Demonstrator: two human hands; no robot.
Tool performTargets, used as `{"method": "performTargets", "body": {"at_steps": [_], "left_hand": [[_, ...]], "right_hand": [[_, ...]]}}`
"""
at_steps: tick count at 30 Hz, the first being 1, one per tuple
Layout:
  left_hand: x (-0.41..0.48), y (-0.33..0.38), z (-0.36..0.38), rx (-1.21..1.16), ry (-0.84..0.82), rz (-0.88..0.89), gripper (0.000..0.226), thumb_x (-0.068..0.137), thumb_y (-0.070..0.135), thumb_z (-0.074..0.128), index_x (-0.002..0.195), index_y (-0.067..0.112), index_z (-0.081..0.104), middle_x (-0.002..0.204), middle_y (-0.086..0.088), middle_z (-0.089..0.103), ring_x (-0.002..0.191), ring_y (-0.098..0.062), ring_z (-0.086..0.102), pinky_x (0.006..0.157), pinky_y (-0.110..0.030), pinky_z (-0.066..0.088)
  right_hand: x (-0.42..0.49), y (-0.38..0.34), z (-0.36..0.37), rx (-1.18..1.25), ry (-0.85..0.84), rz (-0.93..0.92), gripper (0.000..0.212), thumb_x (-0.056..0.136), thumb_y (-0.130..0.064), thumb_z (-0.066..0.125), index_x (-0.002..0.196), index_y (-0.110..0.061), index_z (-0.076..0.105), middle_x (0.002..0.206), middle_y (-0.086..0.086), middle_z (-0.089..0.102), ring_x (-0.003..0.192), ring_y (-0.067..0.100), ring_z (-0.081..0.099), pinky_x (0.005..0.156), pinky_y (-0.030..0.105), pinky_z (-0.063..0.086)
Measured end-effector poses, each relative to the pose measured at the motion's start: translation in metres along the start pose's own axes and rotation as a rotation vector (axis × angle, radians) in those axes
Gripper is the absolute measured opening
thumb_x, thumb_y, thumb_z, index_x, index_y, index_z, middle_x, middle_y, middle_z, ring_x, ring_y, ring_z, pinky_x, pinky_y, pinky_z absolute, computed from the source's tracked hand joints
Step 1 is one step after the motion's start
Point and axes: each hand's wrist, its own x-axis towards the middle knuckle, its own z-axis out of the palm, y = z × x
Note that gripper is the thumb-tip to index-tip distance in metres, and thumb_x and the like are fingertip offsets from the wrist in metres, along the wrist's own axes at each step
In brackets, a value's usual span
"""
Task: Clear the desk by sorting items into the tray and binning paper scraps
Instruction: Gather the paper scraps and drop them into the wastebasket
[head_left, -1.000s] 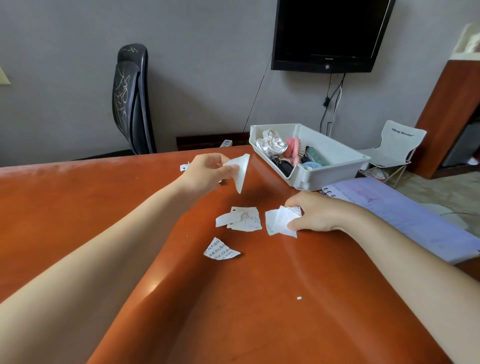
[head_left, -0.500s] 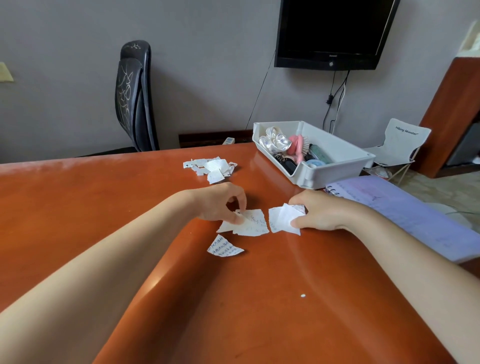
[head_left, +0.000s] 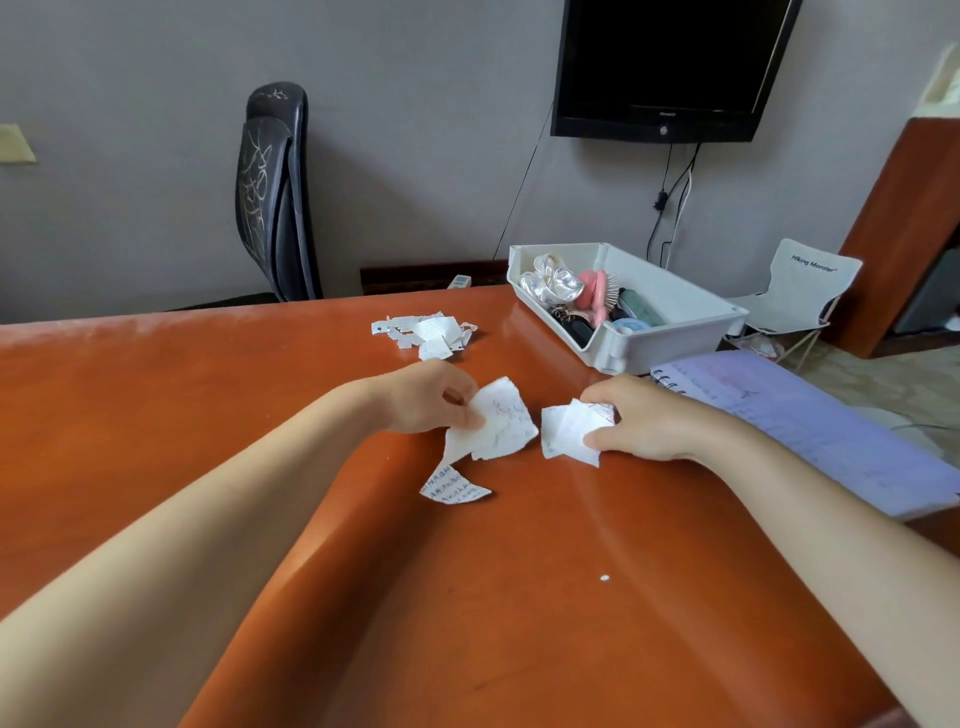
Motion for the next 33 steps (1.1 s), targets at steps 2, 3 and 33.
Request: {"method": "performTargets", "body": {"at_steps": [2,3,33], "left_hand": [[-0.012,-0.003,-0.009,-0.127,0.004,-0.008,0.023,0.091,0.024,0.059,0.08,0.004,0.06,0.075,0.002,0.052,0.07,-0.012,0.046,0.069,-0.021,0.036],[-0.019,-0.004,-0.013,-0.181,-0.014,-0.008,0.024,0.091,0.023,0.059,0.084,0.001,0.061,0.076,-0.002,0.052,0.072,-0.013,0.045,0.072,-0.024,0.037],[-0.075,0.021,0.02,0.185,-0.093,-0.072,0.014,0.088,0.026,0.061,0.096,0.025,0.049,0.095,0.009,0.048,0.093,-0.017,0.052,0.077,-0.028,0.044]], "right_hand": [[0.001,0.0,-0.002,0.019,0.014,-0.016,0.017,0.087,-0.02,0.062,0.088,-0.025,0.046,0.076,-0.011,0.046,0.073,0.012,0.048,0.057,0.023,0.032],[0.001,0.0,-0.002,0.029,0.022,-0.025,0.017,0.087,-0.02,0.061,0.087,-0.026,0.046,0.076,-0.011,0.046,0.074,0.011,0.048,0.057,0.022,0.032],[-0.001,-0.039,0.008,0.098,0.035,-0.067,0.01,0.086,-0.015,0.058,0.077,-0.01,0.056,0.068,0.001,0.06,0.061,0.011,0.056,0.063,0.029,0.039]]}}
